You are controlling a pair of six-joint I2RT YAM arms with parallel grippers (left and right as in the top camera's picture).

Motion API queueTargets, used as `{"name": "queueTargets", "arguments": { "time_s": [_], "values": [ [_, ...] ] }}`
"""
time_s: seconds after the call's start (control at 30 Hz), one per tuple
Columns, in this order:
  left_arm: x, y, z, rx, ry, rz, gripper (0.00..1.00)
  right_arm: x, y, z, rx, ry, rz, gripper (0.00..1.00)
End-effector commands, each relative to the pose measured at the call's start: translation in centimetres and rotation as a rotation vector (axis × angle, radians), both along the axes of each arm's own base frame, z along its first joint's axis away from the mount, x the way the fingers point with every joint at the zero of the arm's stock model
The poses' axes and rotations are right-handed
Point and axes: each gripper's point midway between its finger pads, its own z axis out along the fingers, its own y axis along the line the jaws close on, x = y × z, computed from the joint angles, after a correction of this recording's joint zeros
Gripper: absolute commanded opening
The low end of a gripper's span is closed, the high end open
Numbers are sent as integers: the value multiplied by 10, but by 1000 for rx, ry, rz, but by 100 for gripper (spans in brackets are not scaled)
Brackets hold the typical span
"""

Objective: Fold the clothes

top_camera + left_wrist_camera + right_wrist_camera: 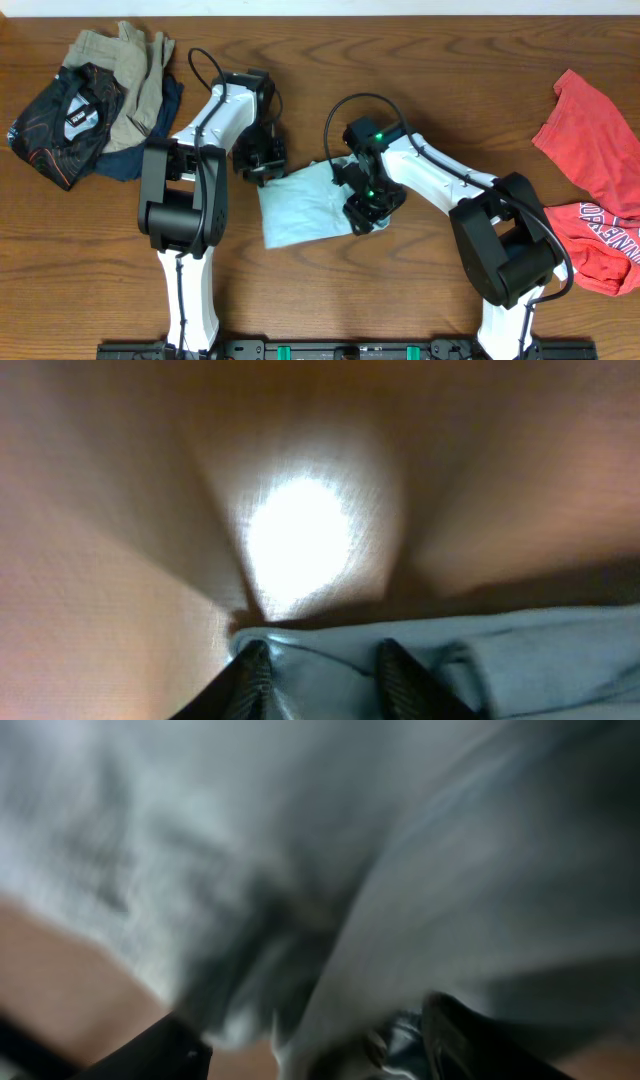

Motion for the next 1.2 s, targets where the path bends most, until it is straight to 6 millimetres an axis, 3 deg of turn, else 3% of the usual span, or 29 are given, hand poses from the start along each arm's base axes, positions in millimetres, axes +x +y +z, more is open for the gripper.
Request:
{"name": "queueTargets", "arguments": {
  "time_s": [0.0, 0.13, 0.27, 0.43, 0.67, 0.8, 0.83, 0.93, 0.97, 1.07, 1.17],
  "values": [
    [-27, 11, -8, 46, 111, -11, 31, 37, -54, -8, -261, -163, -122, 66],
    [-50, 15, 3, 68, 217, -5, 19, 70, -77, -7, -338, -295, -220, 67],
    [-62, 4, 11, 11, 277, 18, 12, 100, -79, -5, -304, -396, -255, 70],
    [-59, -3, 12, -14, 262, 14, 10, 110, -76, 11, -285, -426, -235, 73],
    [-16, -3, 30, -58, 72, 34, 10, 99, -81, 52, -274, -442, -82, 76],
    [21, -11, 52, -102, -111, 21, 12, 106, -87, 78, -247, -506, -178, 76],
    [30, -14, 56, -118, -164, 5, 15, 109, -89, 84, -236, -526, -232, 76],
    [56, -24, 65, -147, -298, -23, 55, 116, -88, 95, -152, -539, -381, 76],
    [61, -27, 66, -152, -322, -29, 64, 116, -84, 96, -111, -522, -387, 76],
    [67, -38, 63, -167, -362, -89, 70, 113, -81, 94, -69, -488, -396, 76],
    [58, -45, 56, -168, -337, -126, 70, 110, -84, 93, -81, -473, -399, 76]
  ]
}}
